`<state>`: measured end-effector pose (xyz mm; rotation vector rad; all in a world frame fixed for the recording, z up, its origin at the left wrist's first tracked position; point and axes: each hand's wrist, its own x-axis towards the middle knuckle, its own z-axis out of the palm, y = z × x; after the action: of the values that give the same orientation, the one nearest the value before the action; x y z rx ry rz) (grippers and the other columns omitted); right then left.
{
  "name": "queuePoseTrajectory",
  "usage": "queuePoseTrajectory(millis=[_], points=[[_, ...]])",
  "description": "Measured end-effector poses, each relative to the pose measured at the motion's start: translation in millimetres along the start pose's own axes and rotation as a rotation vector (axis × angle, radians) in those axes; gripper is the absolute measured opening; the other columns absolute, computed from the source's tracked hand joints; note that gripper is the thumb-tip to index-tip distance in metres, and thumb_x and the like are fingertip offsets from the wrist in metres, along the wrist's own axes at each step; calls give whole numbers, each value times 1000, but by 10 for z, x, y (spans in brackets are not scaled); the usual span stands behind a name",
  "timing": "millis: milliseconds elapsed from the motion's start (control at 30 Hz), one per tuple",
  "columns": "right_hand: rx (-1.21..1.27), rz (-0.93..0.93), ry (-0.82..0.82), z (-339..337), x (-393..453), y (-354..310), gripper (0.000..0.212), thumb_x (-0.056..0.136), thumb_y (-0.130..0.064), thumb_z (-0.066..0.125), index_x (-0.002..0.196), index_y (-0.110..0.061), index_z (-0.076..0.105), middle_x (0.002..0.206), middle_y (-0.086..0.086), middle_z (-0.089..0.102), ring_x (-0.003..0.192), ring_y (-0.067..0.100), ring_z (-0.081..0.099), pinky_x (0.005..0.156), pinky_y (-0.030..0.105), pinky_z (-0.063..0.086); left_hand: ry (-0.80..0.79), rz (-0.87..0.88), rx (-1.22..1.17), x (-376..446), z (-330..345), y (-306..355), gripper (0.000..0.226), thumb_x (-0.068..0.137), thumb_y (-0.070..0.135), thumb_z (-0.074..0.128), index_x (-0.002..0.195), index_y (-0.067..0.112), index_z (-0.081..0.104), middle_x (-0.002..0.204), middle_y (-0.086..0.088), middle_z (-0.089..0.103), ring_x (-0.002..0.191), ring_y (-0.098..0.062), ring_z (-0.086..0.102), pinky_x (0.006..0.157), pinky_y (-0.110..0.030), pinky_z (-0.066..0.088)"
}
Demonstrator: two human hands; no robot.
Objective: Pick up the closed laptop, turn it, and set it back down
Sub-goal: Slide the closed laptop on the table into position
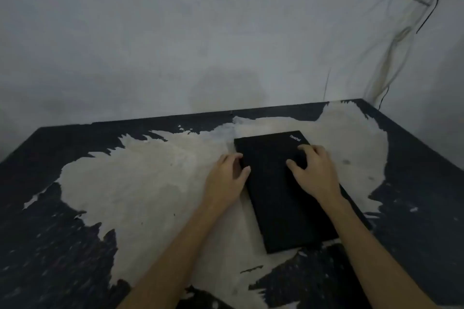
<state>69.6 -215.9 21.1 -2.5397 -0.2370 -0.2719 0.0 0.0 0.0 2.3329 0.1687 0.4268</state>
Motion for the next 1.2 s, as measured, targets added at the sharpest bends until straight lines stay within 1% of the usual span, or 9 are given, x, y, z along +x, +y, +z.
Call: queuePoseTrajectory(millis=[133,267,400,633,700,833,900,1100,1200], points=[[-46,126,-41,-4,218,83,64,91,-53,61,143,-15,53,144,15,51,129,35,50,104,49,45,-64,-88,87,173,151,43,67,101,52,51,156,17,39,159,-3,45,147,-23,39,123,-40,28],[-111,176,-49,56,357,94,72,91,-59,56,145,-11,49,138,18,53,126,37,49,100,47,43,-98,-121,104,296,247,79,76,99,59,48,161,20,27,167,-4,34,154,-26,28,127,-41,15],[-110,212,-32,121,420,89,71,92,-58,58,139,-5,51,134,21,51,124,37,48,97,46,44,-124,-103,108,333,256,111,73,95,60,54,157,29,32,160,-5,38,147,-28,33,123,-49,26],[-23,304,-49,106,525,71,68,82,-62,69,118,-4,64,123,22,55,114,39,54,95,49,50,-141,-89,68,340,254,128,66,88,59,63,146,46,36,148,2,42,136,-22,40,113,-44,42],[14,326,-64,81,537,47,69,81,-62,70,118,-4,63,125,22,53,116,39,53,96,49,50,-139,-70,-23,335,239,142,66,88,54,67,147,46,37,149,4,44,134,-14,44,112,-39,44],[135,315,-72,-26,588,3,65,84,-59,69,118,-5,62,127,19,50,118,37,53,90,44,50,-105,13,-198,323,170,229,63,94,29,72,148,36,41,155,12,26,116,24,40,94,4,34],[194,285,-81,-99,636,-36,58,87,-58,65,115,-6,64,124,18,53,108,33,56,81,39,47,-79,29,-250,342,133,242,65,95,23,72,151,32,42,164,5,14,113,37,29,89,13,24],[317,147,-48,-240,664,-314,40,96,-48,56,115,-15,66,109,6,67,101,28,63,82,37,48,63,100,-254,494,-249,208,71,96,24,71,158,31,36,174,-7,7,120,46,-6,93,15,10],[388,85,-67,-213,620,-521,31,101,-38,54,114,-12,65,101,0,65,98,23,61,80,32,42,95,92,-243,545,-488,116,71,97,26,69,158,34,35,173,-4,15,140,26,0,96,13,9]])
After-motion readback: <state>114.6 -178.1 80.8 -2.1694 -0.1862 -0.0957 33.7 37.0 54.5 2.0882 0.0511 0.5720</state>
